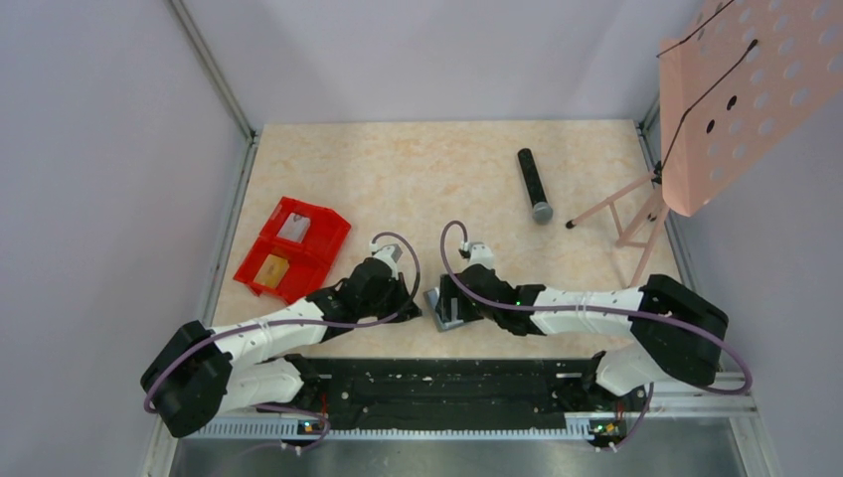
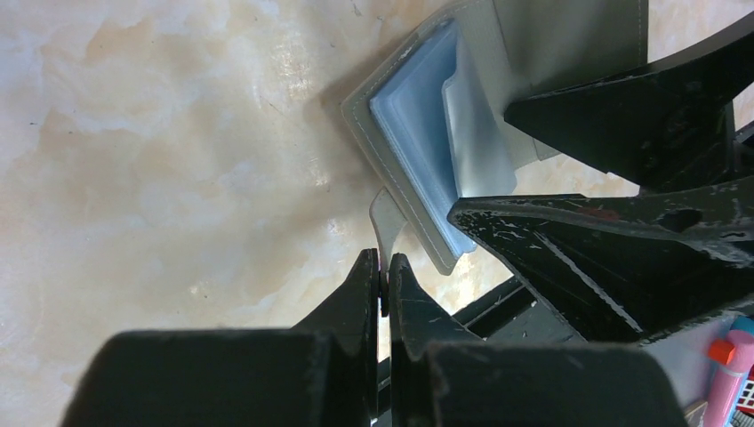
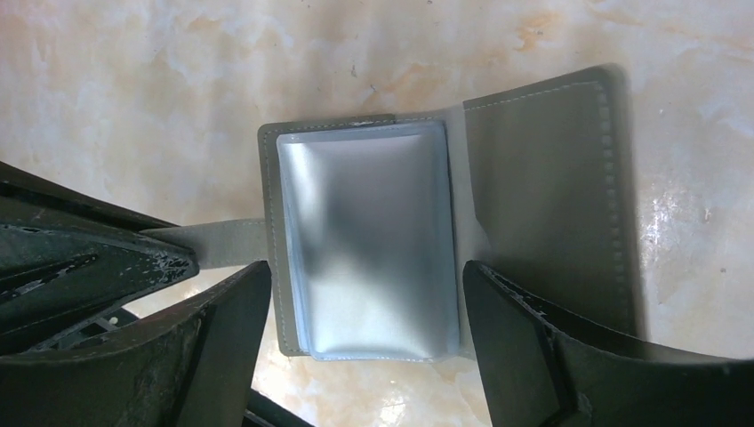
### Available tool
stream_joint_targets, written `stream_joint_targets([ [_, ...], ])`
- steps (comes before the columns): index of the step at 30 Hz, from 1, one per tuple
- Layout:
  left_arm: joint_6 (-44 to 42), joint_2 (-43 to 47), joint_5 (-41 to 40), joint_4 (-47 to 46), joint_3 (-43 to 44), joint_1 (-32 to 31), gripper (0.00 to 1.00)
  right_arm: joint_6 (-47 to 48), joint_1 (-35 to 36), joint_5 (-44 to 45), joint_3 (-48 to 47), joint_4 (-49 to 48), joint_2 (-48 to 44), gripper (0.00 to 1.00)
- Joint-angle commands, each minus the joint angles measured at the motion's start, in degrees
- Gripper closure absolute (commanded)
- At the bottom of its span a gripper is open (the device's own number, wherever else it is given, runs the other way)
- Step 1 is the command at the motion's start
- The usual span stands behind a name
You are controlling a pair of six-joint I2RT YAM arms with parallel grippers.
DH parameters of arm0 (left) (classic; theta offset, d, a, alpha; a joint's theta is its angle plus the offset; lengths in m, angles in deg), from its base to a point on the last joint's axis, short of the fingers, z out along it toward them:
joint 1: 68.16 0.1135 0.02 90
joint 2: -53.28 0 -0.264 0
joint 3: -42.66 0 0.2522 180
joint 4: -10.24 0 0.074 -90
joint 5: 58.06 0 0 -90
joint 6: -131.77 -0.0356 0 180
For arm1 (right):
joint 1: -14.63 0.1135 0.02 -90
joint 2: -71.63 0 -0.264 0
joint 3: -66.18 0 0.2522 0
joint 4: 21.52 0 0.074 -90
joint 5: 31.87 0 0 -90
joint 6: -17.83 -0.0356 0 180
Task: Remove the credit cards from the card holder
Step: Open the card holder at the center of the board.
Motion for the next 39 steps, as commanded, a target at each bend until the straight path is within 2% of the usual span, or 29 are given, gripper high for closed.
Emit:
stream_joint_targets([
  [1,-0.74,0.23,-0.81,-1.33,-0.29,0.32,1.00,1.29,-0.20,1.23,-0.45,-1.34,1.72,0.20],
  [7,-0.45,0.03,-1.01,-1.67,-0.63,0.33,1.00,1.08,0.57,2.28,-0.91,-0.98,2.71,0.20],
  [17,-0.38,-0.34,-1.27,-1.80,-0.91,0.31,1.00,-0.27,0.67,5.07,-0.10,0.32,-0.27,0.39],
  [25,-0.43,-0.61,-1.19,-1.89,-0.91,0.34,1.00,-1.05,0.68,6.44,0.58,2.79,-2.58,0.41],
  [31,-0.37,-0.37,-1.15,-1.78,-0.99,0.34,1.00,-1.28,0.66,6.88,0.64,3.43,-2.97,0.35],
  [39,-0.37,0.24,-1.34,-1.54,-1.34,0.34,1.00,-1.32,0.66,7.18,0.67,4.24,-3.84,0.42],
])
